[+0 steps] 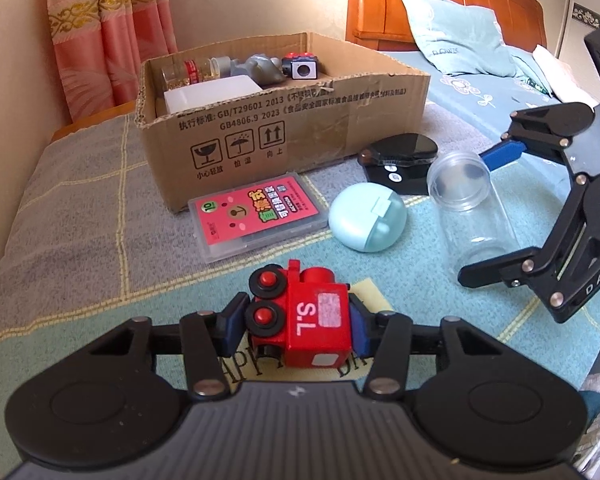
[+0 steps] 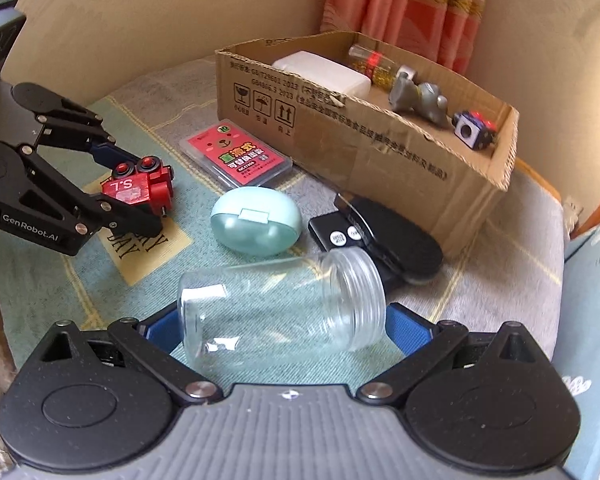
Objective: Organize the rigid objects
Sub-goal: 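Grasp the red toy train with the left gripper while the right gripper grasps the clear jar, then carry the jar into the cardboard box and open the right gripper while the left drops the train there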
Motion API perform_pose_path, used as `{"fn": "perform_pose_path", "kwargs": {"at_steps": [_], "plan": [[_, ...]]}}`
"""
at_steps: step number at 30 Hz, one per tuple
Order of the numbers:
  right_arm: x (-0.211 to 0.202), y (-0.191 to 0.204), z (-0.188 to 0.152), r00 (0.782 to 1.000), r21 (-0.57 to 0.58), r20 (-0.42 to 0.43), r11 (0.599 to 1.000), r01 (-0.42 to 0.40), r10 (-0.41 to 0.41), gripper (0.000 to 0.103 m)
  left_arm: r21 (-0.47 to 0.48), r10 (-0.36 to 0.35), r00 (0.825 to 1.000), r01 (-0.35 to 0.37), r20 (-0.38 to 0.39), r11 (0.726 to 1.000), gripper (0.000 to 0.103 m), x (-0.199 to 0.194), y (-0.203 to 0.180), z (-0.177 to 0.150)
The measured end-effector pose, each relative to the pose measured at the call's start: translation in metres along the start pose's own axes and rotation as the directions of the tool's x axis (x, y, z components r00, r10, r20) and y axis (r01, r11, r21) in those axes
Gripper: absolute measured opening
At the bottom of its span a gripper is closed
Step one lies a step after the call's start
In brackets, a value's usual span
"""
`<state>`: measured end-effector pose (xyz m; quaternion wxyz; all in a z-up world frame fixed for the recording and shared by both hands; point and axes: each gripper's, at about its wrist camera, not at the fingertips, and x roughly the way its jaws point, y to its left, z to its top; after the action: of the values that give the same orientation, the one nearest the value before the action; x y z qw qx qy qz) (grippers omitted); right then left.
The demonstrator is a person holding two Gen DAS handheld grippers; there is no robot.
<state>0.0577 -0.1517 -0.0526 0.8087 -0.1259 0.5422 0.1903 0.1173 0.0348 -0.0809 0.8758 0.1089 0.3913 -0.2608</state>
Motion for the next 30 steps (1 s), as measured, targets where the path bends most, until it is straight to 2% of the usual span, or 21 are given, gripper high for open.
{"fn": "perform_pose_path", "kwargs": {"at_steps": [8,14,15,18,23,30], "plan": [[0.001,0.006,0.007,1.0,-0.05,-0.006,0.999,-0.002,0.001,0.098,-0.002,0.005,1.0,-0.005,-0.014,1.0,0.049,-0.001,-0.001,0.002],[-0.004,0.0,0.011,1.0,0.017,-0.023,1.0,-0.019,0.019,0.098,-0.019,0.01,0.999,-0.011,-0.033,1.0,0.048,-0.003,0.001,0.006],[-0.006,-0.002,0.012,0.999,0.028,-0.023,0.999,-0.023,0.024,0.094,-0.022,0.015,0.999,-0.015,-0.033,1.0,0.048,-0.005,0.001,0.007],[-0.011,-0.007,0.016,0.999,0.048,-0.024,0.998,-0.029,0.03,0.093,-0.017,0.02,1.0,-0.02,-0.023,1.0,0.048,-0.012,0.001,0.01],[-0.016,-0.008,0.019,1.0,0.036,-0.022,0.999,-0.009,0.01,0.093,-0.009,0.036,0.999,-0.036,-0.02,0.999,0.048,-0.019,-0.001,0.015],[-0.038,-0.023,0.039,0.999,0.054,0.044,0.999,0.008,-0.01,0.093,-0.011,0.049,0.999,-0.049,-0.01,0.999,0.048,-0.031,-0.001,0.024]]}}
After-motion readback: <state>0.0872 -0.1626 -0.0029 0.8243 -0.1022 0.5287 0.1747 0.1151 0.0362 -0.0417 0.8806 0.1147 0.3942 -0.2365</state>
